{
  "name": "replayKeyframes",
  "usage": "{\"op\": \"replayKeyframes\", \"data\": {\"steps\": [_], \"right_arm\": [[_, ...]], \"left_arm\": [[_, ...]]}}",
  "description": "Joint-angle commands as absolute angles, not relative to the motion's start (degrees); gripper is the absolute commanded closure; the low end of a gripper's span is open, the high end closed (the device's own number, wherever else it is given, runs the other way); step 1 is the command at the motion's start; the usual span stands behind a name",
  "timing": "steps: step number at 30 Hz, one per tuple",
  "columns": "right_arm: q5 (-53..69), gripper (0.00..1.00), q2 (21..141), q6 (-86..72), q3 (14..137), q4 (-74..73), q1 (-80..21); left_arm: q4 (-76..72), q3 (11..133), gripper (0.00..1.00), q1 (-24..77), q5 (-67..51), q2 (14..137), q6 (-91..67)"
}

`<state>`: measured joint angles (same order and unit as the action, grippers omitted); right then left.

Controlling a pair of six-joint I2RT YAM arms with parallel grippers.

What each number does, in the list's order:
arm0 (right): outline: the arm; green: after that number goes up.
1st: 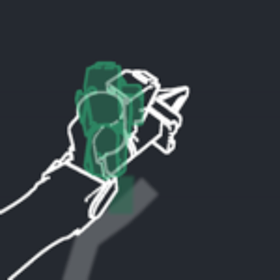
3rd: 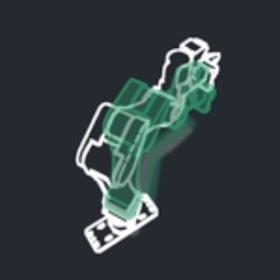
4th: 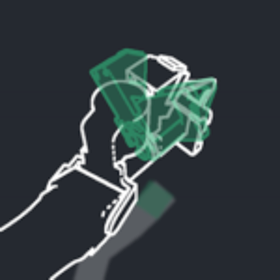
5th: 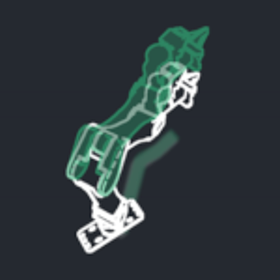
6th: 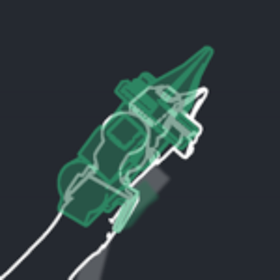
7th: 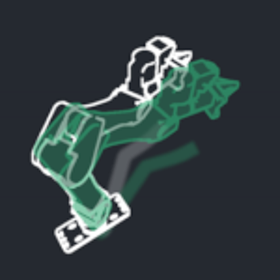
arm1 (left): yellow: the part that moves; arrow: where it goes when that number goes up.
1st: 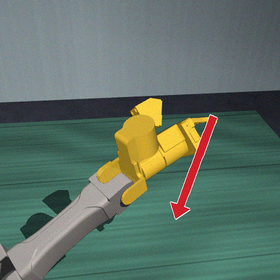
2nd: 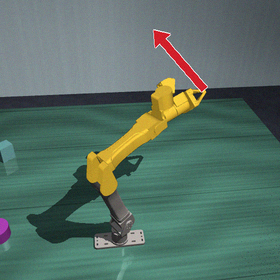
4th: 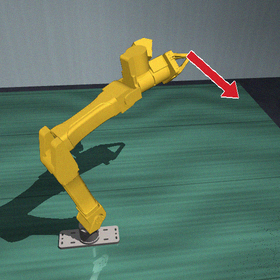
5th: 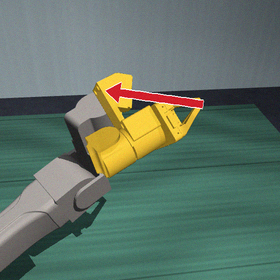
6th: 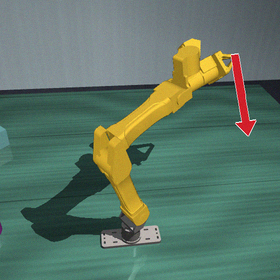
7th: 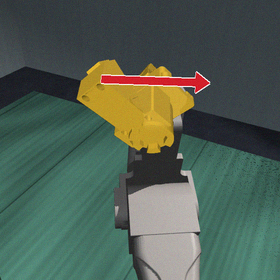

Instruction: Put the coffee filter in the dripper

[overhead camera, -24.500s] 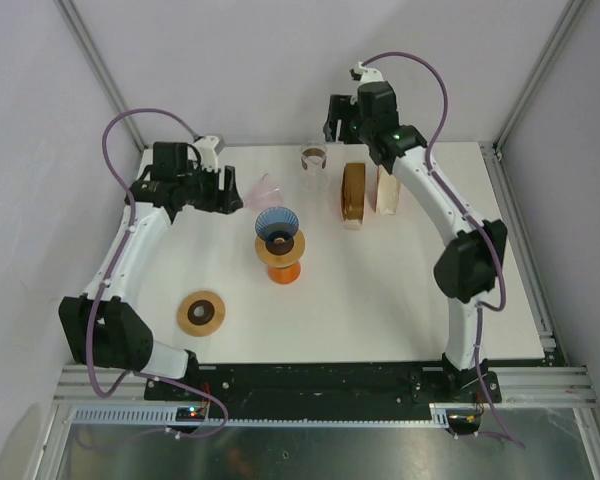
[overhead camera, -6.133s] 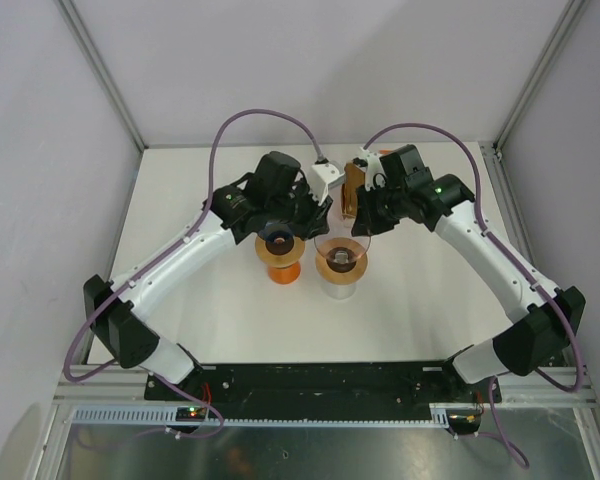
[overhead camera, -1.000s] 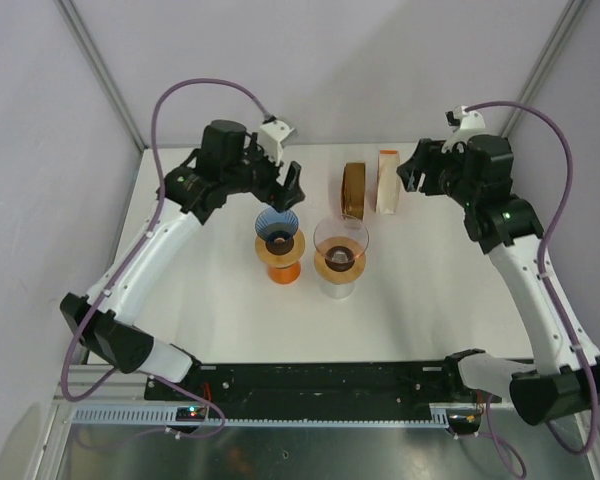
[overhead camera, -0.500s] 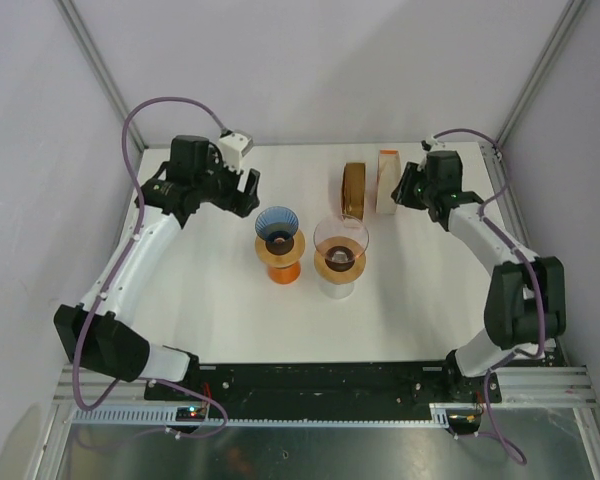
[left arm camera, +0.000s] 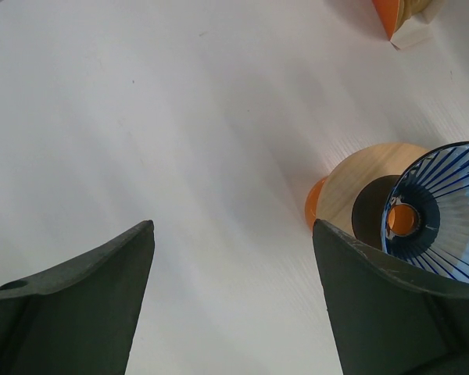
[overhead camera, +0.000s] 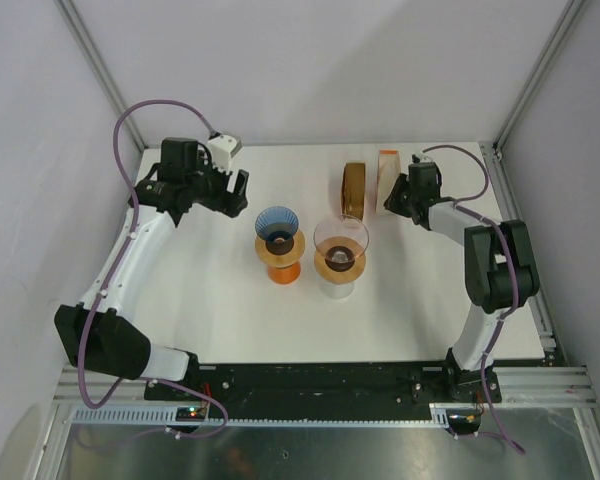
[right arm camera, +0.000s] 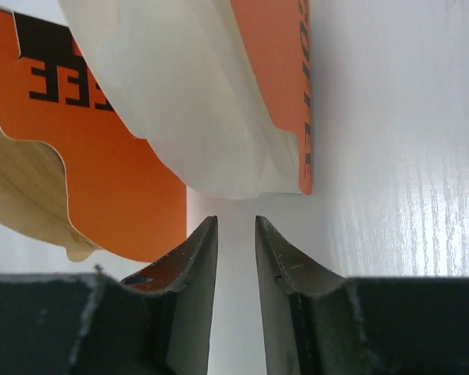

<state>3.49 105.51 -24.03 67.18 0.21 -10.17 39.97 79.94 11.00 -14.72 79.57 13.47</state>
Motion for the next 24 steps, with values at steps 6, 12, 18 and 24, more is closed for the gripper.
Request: {"op": "replayKeyframes", "data": {"steps": [6,12,18,24], "right_arm": [[-1.44,0.73,107.90,-30.30,66.01,8.63,-11.06],[-3.80,0.74,107.89,-30.98,65.07,7.47,-11.73],[-4.26,0.73,106.80,-31.18,63.80,8.37,-12.29],[-3.69,0.75,108.25,-32.31,63.72,9.74,-11.57]], "left_arm": [[37.94,79.70,0.14,9.93,-16.49,79.57,14.90],[37.90,79.65,0.14,8.97,-17.68,79.43,14.96],[37.97,79.61,0.14,8.25,-19.39,79.54,14.78],[37.87,79.60,0.14,7.44,-21.11,79.21,14.31]]}}
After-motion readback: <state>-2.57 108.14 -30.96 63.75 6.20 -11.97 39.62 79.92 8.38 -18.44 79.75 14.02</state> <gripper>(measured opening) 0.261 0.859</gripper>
